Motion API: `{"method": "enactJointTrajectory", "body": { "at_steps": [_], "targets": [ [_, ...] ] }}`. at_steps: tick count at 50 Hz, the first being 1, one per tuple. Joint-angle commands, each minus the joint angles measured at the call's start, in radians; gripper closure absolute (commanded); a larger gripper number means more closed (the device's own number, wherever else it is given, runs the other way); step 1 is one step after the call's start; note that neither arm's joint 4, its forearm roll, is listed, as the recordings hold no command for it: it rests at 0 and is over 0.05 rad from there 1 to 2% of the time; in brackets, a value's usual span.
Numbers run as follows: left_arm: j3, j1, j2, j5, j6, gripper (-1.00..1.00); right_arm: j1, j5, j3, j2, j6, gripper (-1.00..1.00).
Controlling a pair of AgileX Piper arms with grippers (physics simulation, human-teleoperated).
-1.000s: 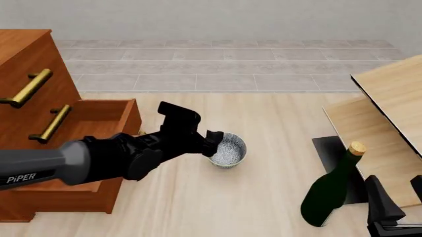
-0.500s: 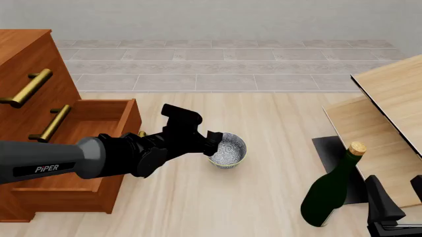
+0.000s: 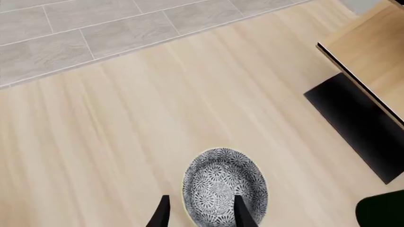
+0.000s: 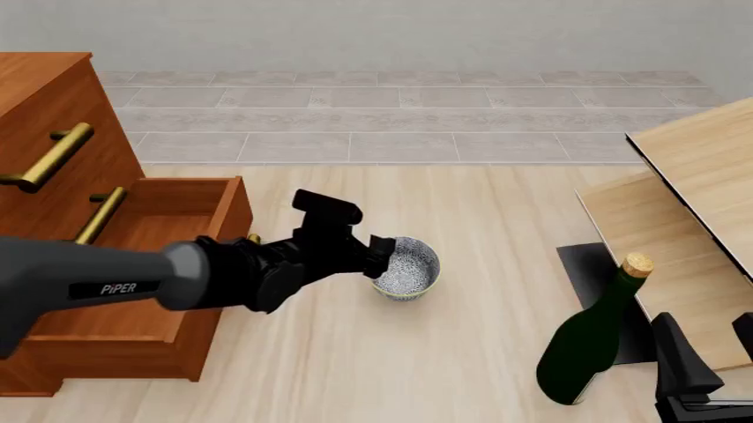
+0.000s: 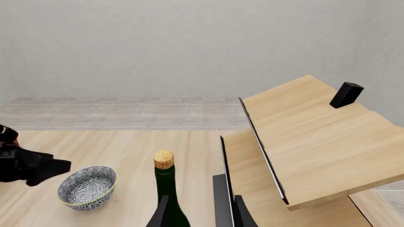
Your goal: Put the bowl on top of the cabinet.
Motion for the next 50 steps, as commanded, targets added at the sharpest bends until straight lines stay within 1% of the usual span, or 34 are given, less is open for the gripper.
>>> {"method": "enactJointTrajectory", "body": {
  "at_steps": [1, 17, 18, 29, 30, 39, 50],
  "targets": [
    [-0.026, 0.013, 0.052, -0.012, 0.009, -1.0, 0.0, 0.0, 0.0, 0.0, 0.0, -1.0],
    [-0.052, 0.021, 0.09, -0.013, 0.012, -1.0, 0.0, 0.0, 0.0, 0.0, 0.0, -1.0],
    [-0.05, 0.022, 0.091, -0.018, 0.024, -1.0, 0.0, 0.0, 0.0, 0.0, 0.0, -1.0],
    [-0.061, 0.021, 0.124, -0.025, 0.026, -1.0, 0.0, 0.0, 0.0, 0.0, 0.0, -1.0],
    [-0.068, 0.024, 0.136, -0.025, 0.038, -1.0, 0.0, 0.0, 0.0, 0.0, 0.0, -1.0],
    [-0.082, 0.011, 0.153, -0.02, 0.046, -1.0, 0.0, 0.0, 0.0, 0.0, 0.0, -1.0],
    [-0.102, 0.018, 0.18, -0.02, 0.053, -1.0, 0.0, 0.0, 0.0, 0.0, 0.0, -1.0]
  ]
}}
